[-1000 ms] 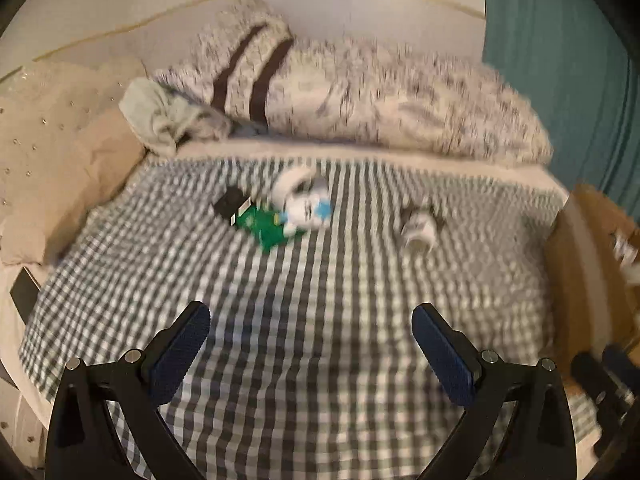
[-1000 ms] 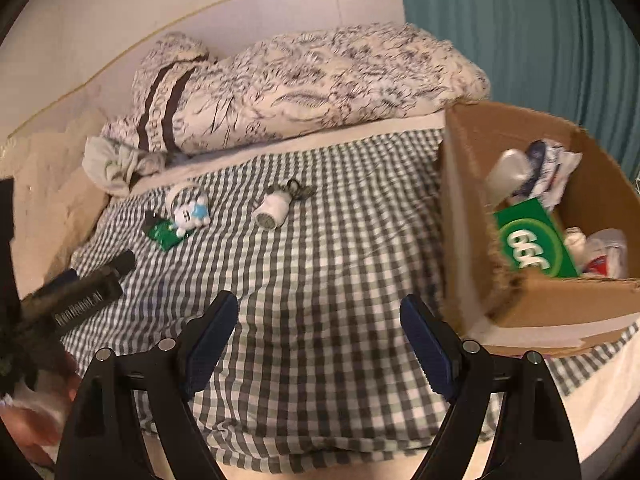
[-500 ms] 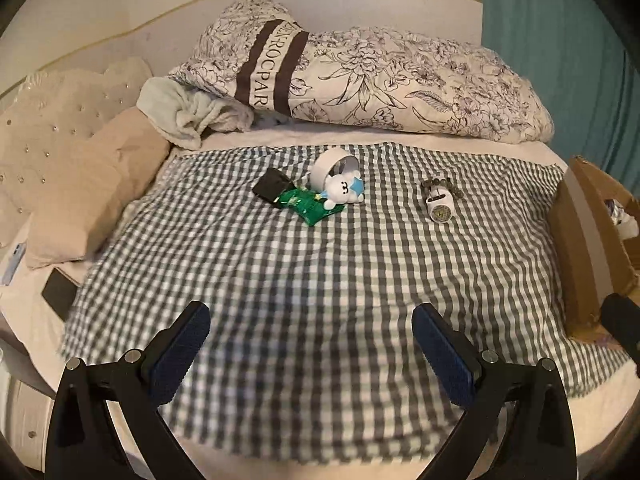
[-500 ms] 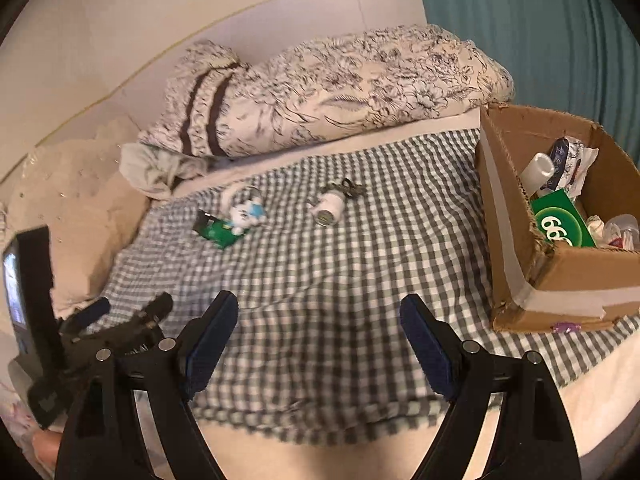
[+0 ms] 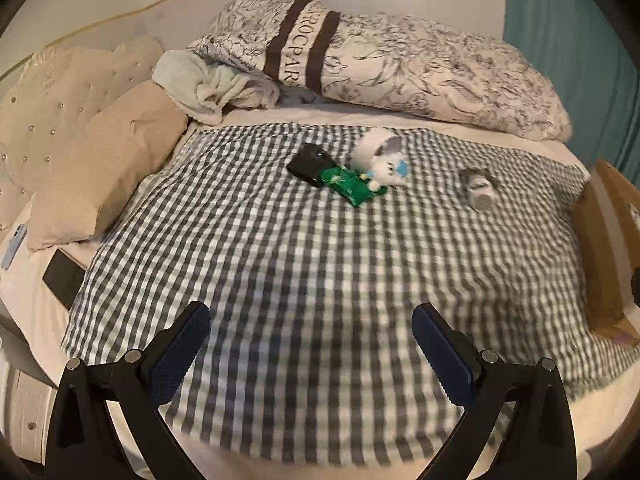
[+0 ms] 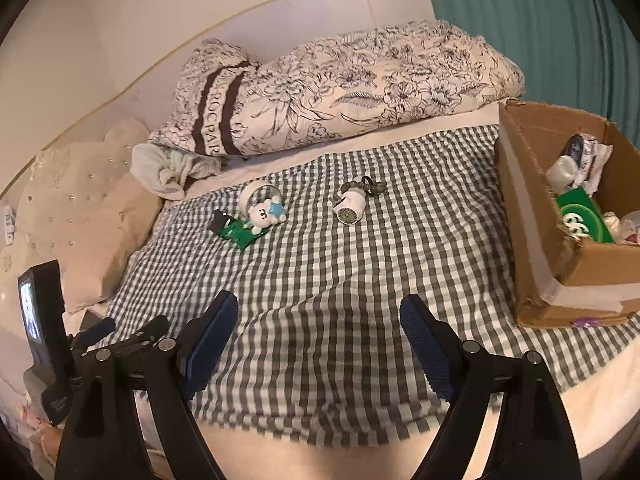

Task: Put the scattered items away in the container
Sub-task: 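Grasp the green packet with left gripper while right grasps the white plug adapter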

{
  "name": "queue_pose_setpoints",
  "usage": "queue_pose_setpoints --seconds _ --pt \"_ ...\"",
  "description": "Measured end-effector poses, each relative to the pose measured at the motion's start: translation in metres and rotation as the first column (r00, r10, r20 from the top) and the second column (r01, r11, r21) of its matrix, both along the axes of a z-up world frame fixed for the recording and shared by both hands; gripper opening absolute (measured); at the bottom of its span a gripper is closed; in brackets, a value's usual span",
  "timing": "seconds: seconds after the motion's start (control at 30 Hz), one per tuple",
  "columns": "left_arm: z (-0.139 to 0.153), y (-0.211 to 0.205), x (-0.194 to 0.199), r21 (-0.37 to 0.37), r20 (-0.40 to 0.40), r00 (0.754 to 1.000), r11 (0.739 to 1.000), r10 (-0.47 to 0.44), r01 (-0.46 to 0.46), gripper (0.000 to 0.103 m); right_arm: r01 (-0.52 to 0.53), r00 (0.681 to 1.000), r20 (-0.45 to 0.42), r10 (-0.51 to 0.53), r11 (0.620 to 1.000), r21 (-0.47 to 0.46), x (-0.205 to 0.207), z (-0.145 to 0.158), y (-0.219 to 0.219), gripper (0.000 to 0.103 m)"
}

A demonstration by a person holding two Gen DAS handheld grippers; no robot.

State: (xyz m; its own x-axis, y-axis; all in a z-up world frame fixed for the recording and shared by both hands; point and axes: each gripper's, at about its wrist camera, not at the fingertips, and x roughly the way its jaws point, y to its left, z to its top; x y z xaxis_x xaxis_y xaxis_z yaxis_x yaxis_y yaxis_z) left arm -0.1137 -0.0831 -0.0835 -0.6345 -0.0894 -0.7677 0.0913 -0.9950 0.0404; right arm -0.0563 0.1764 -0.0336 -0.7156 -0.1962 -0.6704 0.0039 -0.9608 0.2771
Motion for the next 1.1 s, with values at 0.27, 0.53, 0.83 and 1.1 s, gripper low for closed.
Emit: queue_pose_setpoints --seconds 0.27,0.53,0.83,1.1 --pt "-0.040 0.001 -0.078 0.045 0.014 1.000 0.999 0.001 -0.002 0.103 0.014 0.999 0.033 -0.016 0.999 0.043 -0.077 -0.034 -0.006 0.083" --pt "-0.067 0.010 -0.160 -0.035 0.022 0.997 0.997 0.073 -0.072 0.103 -0.004 0.997 0.073 -0.004 0.994 0.110 -0.145 -0.071 -0.009 0.083" --pt "-0.087 0.011 -0.218 0.053 0.095 0.991 0.994 0.092 -0.097 0.103 0.020 0.995 0.094 -0.031 0.993 0.115 -0.211 -0.096 -0.008 0.083" --pt "-0.110 0.020 -0.236 0.051 0.136 0.988 0.996 0.067 -0.075 0.100 0.037 0.983 0.169 -0.073 0.978 0.205 -0.260 -0.134 -0.014 0.082"
